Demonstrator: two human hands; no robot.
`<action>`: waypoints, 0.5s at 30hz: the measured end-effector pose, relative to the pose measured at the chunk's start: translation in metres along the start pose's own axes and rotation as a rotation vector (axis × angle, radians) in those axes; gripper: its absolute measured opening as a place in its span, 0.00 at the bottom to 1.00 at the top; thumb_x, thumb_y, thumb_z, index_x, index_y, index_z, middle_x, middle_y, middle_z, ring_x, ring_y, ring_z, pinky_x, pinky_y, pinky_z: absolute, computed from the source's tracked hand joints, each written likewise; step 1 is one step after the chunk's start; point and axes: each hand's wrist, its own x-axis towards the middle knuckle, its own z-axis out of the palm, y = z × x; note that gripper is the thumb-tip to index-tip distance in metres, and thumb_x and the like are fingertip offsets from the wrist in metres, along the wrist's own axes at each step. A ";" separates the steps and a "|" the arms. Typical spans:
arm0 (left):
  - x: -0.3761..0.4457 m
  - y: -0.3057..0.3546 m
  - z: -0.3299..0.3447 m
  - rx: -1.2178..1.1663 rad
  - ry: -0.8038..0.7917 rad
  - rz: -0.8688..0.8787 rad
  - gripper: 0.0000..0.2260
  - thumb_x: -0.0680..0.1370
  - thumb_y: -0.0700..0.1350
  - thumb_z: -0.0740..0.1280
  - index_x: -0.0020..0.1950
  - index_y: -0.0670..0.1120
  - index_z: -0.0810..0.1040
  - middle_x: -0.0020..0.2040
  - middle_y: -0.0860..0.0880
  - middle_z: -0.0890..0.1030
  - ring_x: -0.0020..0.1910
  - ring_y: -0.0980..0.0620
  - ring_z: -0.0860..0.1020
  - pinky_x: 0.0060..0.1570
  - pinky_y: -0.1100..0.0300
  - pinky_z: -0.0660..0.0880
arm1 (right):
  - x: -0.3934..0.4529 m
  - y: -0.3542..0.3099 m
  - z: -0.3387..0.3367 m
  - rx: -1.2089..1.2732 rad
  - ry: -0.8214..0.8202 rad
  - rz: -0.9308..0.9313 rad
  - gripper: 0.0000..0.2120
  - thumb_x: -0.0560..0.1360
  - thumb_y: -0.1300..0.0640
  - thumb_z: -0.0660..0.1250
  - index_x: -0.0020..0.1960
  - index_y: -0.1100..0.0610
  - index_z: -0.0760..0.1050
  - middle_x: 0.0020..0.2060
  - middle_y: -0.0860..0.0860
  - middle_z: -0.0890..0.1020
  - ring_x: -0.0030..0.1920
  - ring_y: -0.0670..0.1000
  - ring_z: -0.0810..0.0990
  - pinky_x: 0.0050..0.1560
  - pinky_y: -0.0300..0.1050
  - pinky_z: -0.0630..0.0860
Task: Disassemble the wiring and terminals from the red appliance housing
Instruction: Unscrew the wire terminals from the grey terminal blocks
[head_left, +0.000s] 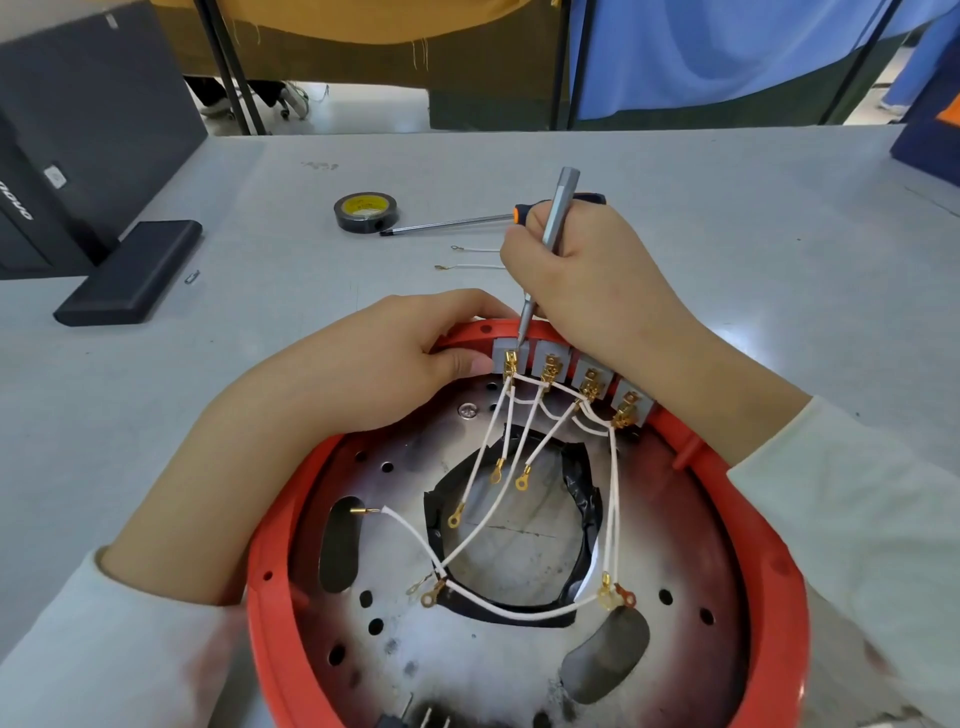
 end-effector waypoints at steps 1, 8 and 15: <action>0.000 0.000 0.000 -0.001 0.001 0.002 0.13 0.78 0.48 0.65 0.61 0.61 0.73 0.53 0.61 0.79 0.52 0.63 0.75 0.55 0.66 0.70 | 0.000 0.000 0.000 -0.014 0.000 -0.013 0.19 0.77 0.59 0.60 0.29 0.54 0.58 0.23 0.47 0.62 0.24 0.46 0.63 0.26 0.37 0.64; 0.000 -0.001 0.000 0.010 0.002 -0.003 0.13 0.78 0.49 0.65 0.61 0.62 0.72 0.52 0.62 0.79 0.51 0.67 0.74 0.51 0.74 0.67 | -0.001 -0.003 0.001 -0.042 0.001 -0.028 0.19 0.78 0.58 0.59 0.30 0.54 0.59 0.25 0.49 0.64 0.25 0.46 0.65 0.29 0.45 0.67; 0.000 0.001 0.000 0.012 -0.002 -0.005 0.14 0.78 0.49 0.65 0.63 0.60 0.72 0.55 0.59 0.79 0.53 0.60 0.76 0.57 0.59 0.71 | 0.006 -0.002 0.000 -0.051 -0.111 0.149 0.16 0.76 0.61 0.58 0.30 0.57 0.61 0.24 0.50 0.64 0.20 0.44 0.60 0.21 0.31 0.59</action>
